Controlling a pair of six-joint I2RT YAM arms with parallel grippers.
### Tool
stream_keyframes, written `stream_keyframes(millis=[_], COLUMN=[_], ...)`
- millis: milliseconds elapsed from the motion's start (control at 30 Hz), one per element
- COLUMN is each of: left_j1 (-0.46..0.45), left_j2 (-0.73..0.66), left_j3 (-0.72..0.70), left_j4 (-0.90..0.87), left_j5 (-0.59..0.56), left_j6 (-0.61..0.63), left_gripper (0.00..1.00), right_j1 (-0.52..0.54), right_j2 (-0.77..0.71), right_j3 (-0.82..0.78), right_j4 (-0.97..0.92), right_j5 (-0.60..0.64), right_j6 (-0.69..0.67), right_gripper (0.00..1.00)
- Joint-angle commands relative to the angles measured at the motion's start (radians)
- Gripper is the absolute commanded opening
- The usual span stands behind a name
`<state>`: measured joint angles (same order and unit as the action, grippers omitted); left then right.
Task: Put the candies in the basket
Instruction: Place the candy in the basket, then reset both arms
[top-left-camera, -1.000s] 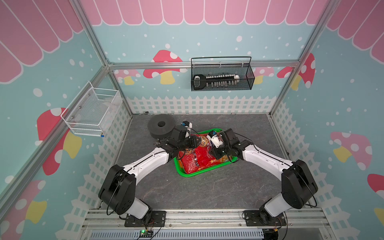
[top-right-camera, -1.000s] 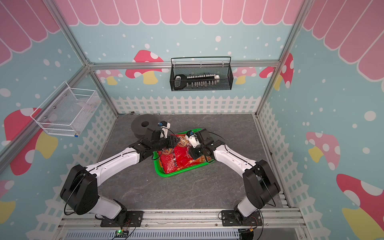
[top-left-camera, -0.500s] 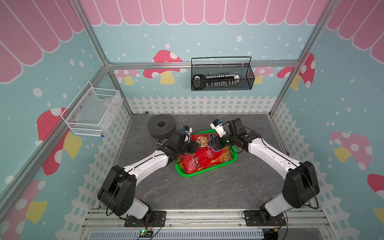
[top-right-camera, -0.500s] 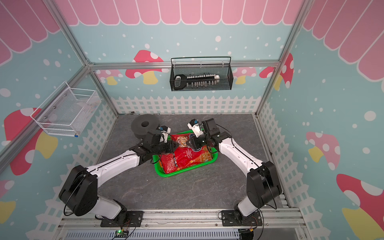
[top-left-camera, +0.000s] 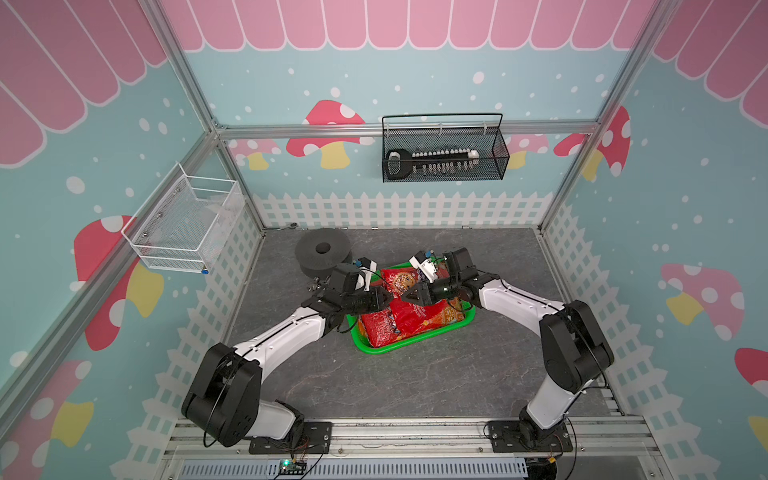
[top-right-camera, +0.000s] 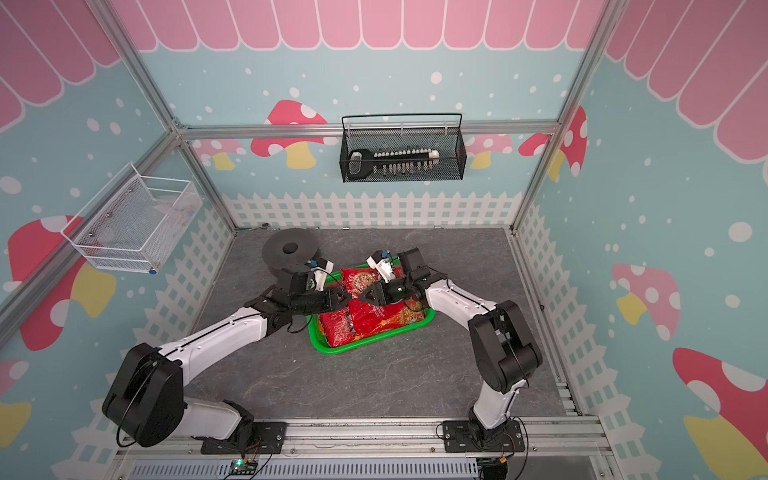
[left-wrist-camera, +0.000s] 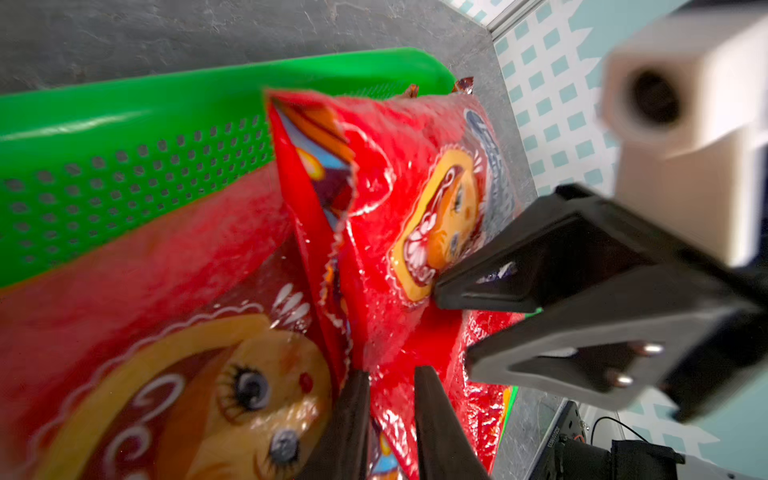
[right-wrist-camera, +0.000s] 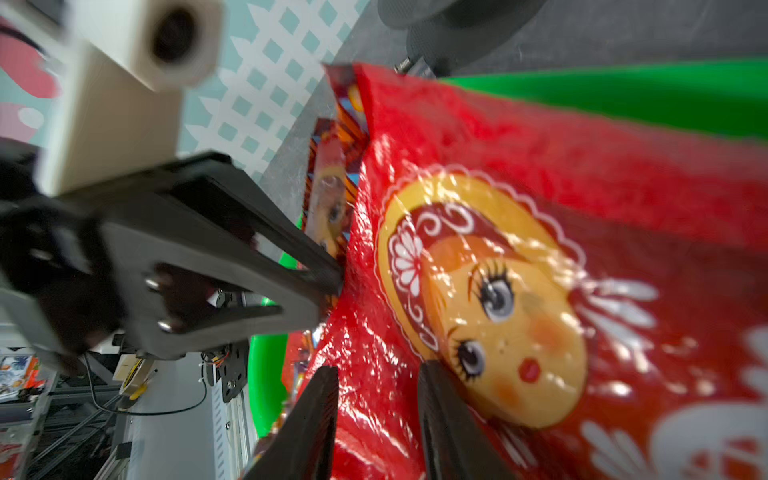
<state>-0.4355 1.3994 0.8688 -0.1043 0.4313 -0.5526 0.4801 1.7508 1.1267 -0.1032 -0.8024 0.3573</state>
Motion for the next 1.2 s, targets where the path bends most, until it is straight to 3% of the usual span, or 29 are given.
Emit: stream_keyframes(millis=[0,100,267,500,533,600,633,667,833,867,1000,1067,1167], left_j1=[0.070,0.131,0.231,0.262,0.263,0.263,0.261,0.259,0.235,0.235,0.241,0.275,0.358], left_j2=[-0.054,-0.088,-0.158,-0.251,-0.259,-0.274,-0.283,-0.295,-0.366,-0.376,-0.368,-0.296,-0.208], left_j3=[0.001,0.012,0.016,0.046,0.056,0.070,0.069,0.060,-0.175,-0.249,-0.477,-0.516,-0.516], left_j4=[-0.027,-0.041,-0.045,-0.042,-0.039,-0.024,-0.013,0.010,0.319,0.419,0.765,0.834,0.877], left_j5=[0.050,0.061,0.002,-0.251,-0.287,-0.346,-0.376,-0.401,-0.440,-0.466,-0.458,-0.448,-0.343], left_j6=[-0.015,-0.021,-0.023,0.021,0.029,0.078,0.111,0.158,0.546,0.553,0.610,0.571,0.507], left_gripper=[0.29,0.32,0.51,0.70,0.75,0.98,0.99,0.99,0.99,0.99,0.99,0.99,0.99], right_j1=[0.001,0.000,0.001,0.002,0.002,0.002,0.002,0.002,-0.015,-0.032,-0.146,-0.205,-0.282], right_j2=[0.017,-0.020,-0.136,-0.383,-0.424,-0.511,-0.561,-0.614,-0.847,-0.874,-0.895,-0.890,-0.875], right_j3=[-0.022,-0.018,0.058,0.101,0.095,0.061,0.017,-0.040,-0.391,-0.442,-0.569,-0.643,-0.775], right_j4=[0.020,0.026,-0.040,-0.042,-0.030,0.009,0.052,0.108,0.440,0.479,0.506,0.552,0.712], right_j5=[-0.022,-0.036,0.059,0.441,0.508,0.640,0.713,0.790,1.146,1.192,1.233,1.234,1.151], right_j6=[0.008,-0.008,-0.090,-0.195,-0.213,-0.255,-0.285,-0.320,-0.405,-0.392,-0.344,-0.305,-0.300], right_gripper=[0.37,0.37,0.45,0.65,0.68,0.77,0.84,0.98,0.99,0.99,0.99,0.99,0.99])
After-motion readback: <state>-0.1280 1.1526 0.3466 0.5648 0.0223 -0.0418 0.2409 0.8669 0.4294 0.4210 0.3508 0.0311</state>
